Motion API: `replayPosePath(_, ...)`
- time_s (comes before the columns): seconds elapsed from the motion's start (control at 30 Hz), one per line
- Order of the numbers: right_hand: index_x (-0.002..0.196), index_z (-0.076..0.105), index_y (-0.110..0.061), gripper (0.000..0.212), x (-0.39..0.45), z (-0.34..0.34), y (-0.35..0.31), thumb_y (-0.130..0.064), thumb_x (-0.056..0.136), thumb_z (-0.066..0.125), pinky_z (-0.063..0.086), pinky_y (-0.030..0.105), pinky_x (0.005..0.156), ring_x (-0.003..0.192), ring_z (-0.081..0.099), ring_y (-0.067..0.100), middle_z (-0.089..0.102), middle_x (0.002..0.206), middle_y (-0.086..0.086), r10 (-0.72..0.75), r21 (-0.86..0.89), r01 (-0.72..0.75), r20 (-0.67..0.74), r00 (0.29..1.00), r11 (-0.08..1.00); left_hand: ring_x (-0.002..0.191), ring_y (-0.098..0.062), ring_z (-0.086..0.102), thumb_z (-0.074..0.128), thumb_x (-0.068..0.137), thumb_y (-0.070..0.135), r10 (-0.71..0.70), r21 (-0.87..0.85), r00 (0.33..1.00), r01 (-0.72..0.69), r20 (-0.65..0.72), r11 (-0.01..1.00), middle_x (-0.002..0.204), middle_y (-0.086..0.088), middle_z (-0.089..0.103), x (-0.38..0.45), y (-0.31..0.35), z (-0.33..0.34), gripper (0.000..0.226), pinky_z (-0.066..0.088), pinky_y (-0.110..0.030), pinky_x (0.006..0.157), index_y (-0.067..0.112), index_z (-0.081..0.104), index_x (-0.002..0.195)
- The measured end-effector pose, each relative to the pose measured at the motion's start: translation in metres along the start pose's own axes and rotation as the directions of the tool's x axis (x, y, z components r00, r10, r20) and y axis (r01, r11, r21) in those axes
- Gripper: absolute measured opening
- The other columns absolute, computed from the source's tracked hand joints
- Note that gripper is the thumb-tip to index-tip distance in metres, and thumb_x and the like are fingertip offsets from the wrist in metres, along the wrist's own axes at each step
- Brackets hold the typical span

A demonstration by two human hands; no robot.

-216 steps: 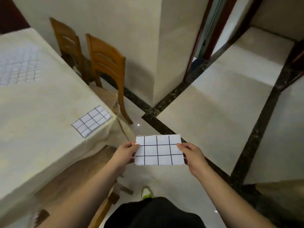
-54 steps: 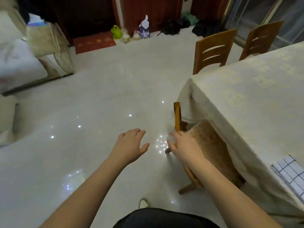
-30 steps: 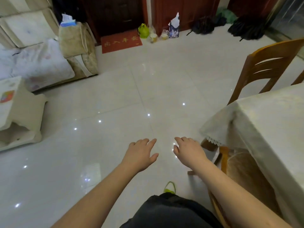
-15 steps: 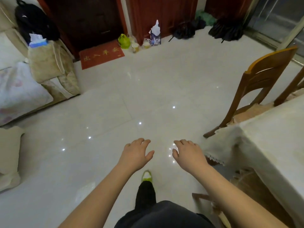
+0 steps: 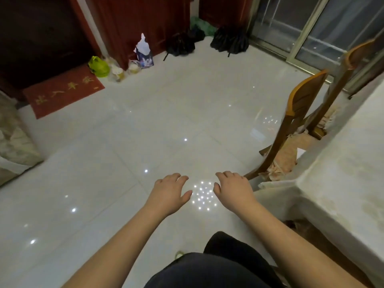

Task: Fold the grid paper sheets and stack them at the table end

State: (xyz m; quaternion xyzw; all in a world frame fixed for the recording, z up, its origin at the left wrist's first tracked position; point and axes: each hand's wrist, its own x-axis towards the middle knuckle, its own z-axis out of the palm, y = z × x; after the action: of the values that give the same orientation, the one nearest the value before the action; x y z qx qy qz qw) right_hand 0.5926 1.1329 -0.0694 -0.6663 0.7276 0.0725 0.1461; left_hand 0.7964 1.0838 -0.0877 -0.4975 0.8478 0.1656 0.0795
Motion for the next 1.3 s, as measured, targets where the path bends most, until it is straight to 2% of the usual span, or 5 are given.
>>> replayPosePath(0.43,0.137,0.044,-0.017,0.044,0.171,-0.047,0.096,-0.034,0.099,0.031,0.041,0.038,0.095,0.118,0.050,0.026,0.052,0.134,0.006,0.202,0.125,-0.202,0.013,0.979,0.971,0.131,-0.018,0.042,0.038,0.095,0.054,0.191,0.062,0.972,-0.200,0.137,0.978,0.147,0.002,0.041,0.243,0.020,-0.065,0.056,0.036,-0.037,0.103,0.026,0.036,0.144)
replayPosePath(0.63,0.134,0.046,-0.016,0.043,0.248,-0.078,0.141,-0.035,0.098,0.032,0.039,0.039,0.094,0.117,0.050,0.027,0.053,0.132,0.007,0.236,0.144,-0.237,0.024,0.971,0.961,0.133,-0.018,0.042,0.038,0.096,0.053,0.255,0.067,0.958,-0.265,0.132,0.962,0.149,0.002,0.039,0.337,0.043,-0.101,0.056,0.035,-0.035,0.104,0.026,0.034,0.146)
replayPosePath(0.83,0.142,0.040,-0.019,0.047,0.327,-0.108,0.178,-0.033,0.098,0.032,0.038,0.038,0.097,0.121,0.048,0.027,0.050,0.137,0.005,0.312,0.190,-0.306,-0.006,0.950,0.933,0.131,-0.017,0.043,0.038,0.096,0.052,0.316,0.059,0.938,-0.327,0.141,0.943,0.148,0.003,0.039,0.438,0.045,-0.131,0.056,0.035,-0.032,0.103,0.025,0.035,0.146)
replayPosePath(1.17,0.146,0.033,-0.020,0.050,0.470,-0.160,0.227,-0.036,0.098,0.033,0.036,0.037,0.099,0.123,0.047,0.026,0.046,0.141,0.004,0.476,0.220,-0.467,0.016,0.880,0.856,0.131,-0.017,0.041,0.040,0.096,0.051,0.473,0.093,0.864,-0.493,0.173,0.865,0.148,0.005,0.039,0.615,0.025,-0.191,0.057,0.035,-0.034,0.104,0.026,0.034,0.146)
replayPosePath(1.3,0.149,0.027,-0.022,0.053,0.511,-0.180,0.248,-0.036,0.098,0.033,0.037,0.038,0.099,0.124,0.046,0.027,0.044,0.144,0.005,0.549,0.279,-0.528,0.005,0.836,0.802,0.134,-0.017,0.038,0.039,0.096,0.051,0.590,0.139,0.772,-0.628,0.235,0.766,0.150,0.003,0.037,0.675,0.037,-0.213,0.057,0.030,-0.036,0.109,0.026,0.033,0.147)
